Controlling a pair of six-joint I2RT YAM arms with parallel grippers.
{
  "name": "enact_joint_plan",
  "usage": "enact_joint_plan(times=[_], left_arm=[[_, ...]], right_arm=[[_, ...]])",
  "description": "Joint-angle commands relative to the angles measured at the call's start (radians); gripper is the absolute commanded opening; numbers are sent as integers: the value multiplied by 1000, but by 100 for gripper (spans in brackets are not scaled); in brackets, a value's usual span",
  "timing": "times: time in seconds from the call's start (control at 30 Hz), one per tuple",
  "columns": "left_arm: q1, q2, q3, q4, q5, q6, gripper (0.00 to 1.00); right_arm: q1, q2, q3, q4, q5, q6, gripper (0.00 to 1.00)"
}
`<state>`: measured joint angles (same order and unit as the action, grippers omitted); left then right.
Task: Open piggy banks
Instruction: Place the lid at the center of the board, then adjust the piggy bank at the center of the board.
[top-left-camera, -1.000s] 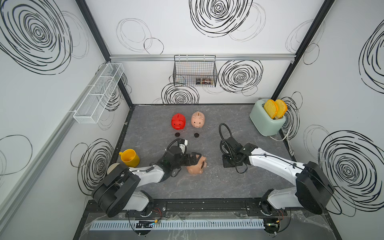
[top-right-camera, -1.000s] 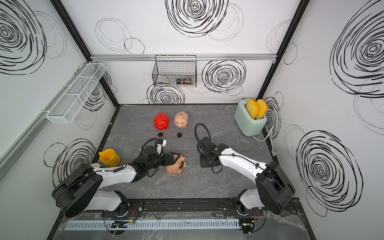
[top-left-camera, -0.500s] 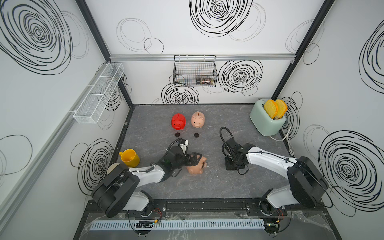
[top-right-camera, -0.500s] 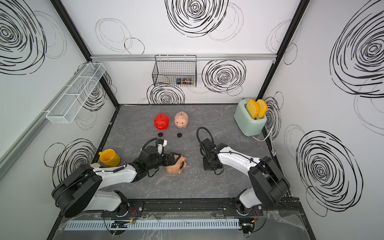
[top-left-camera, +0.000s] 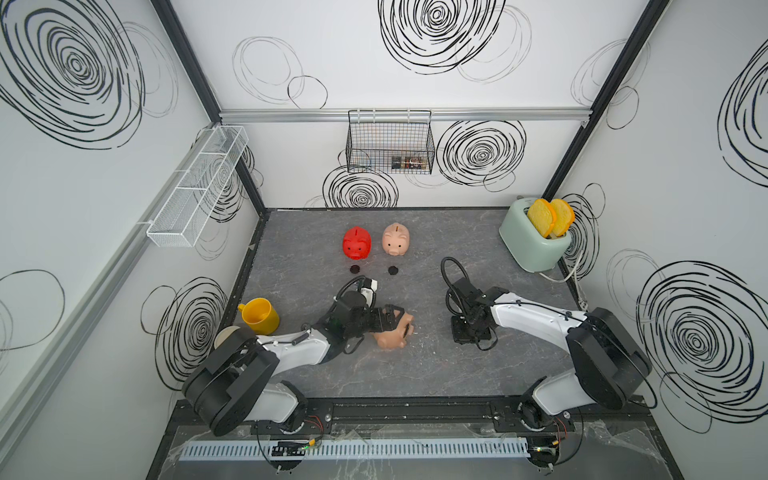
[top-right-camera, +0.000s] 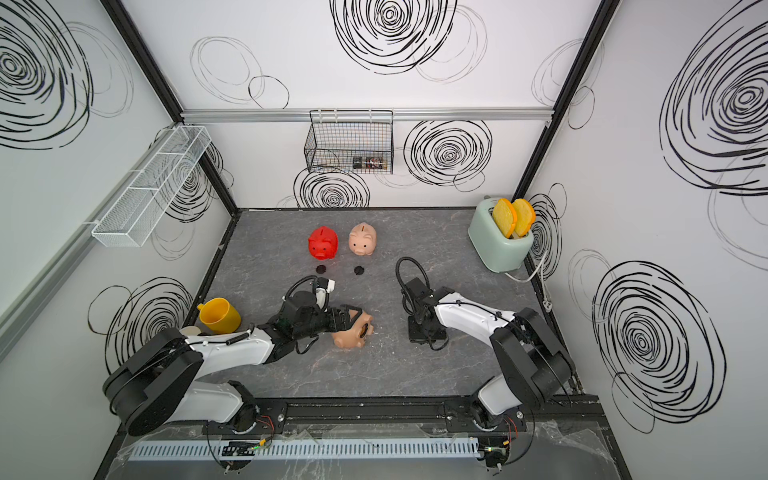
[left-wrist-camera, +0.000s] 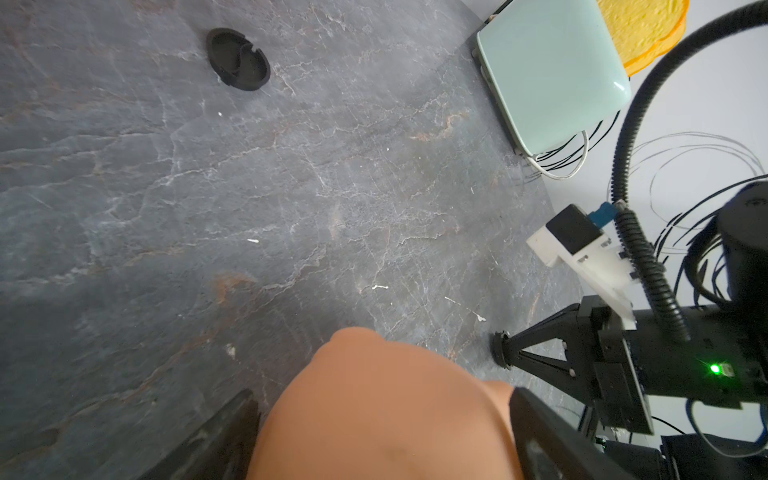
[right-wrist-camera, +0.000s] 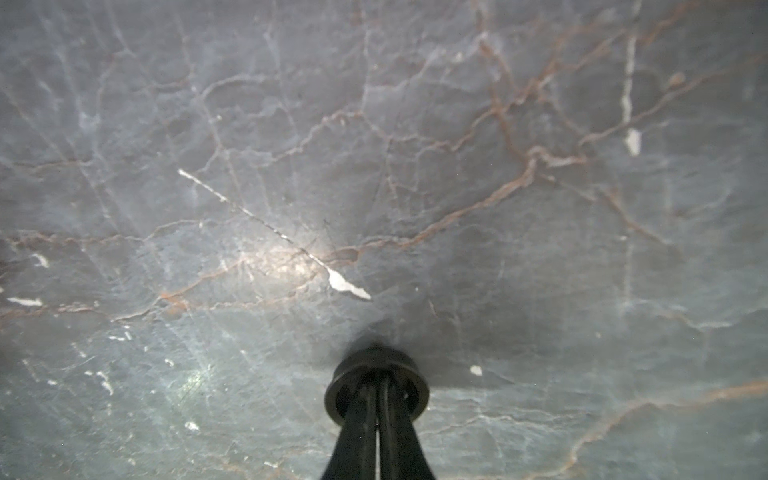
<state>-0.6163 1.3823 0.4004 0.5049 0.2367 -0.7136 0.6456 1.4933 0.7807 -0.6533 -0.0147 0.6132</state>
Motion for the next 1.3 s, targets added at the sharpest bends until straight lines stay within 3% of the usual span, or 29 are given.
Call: enact_joint_plan(times=[0.0, 0.23, 0.53, 0.73, 0.97, 1.27], left_arm=[[-7, 18, -23, -166, -46, 36, 96], [-8, 16, -16, -169, -40, 37, 96], [-10, -2, -11, -169, -29, 30, 96], [-10, -3, -9, -151, -18, 10, 96], [-8, -18, -4, -155, -11, 1, 96], [-8, -39, 9, -171, -9, 5, 96]], right_arm=[[-4, -6, -9, -10, -1, 17, 12], [-3, -25, -1, -28, 1, 15, 18], [28, -151, 58, -34, 0, 35, 16], [138, -173, 53, 213, -153, 118, 32], [273, -170, -15, 527, -217, 243, 59], [287, -197, -67, 598, -211, 264, 70]])
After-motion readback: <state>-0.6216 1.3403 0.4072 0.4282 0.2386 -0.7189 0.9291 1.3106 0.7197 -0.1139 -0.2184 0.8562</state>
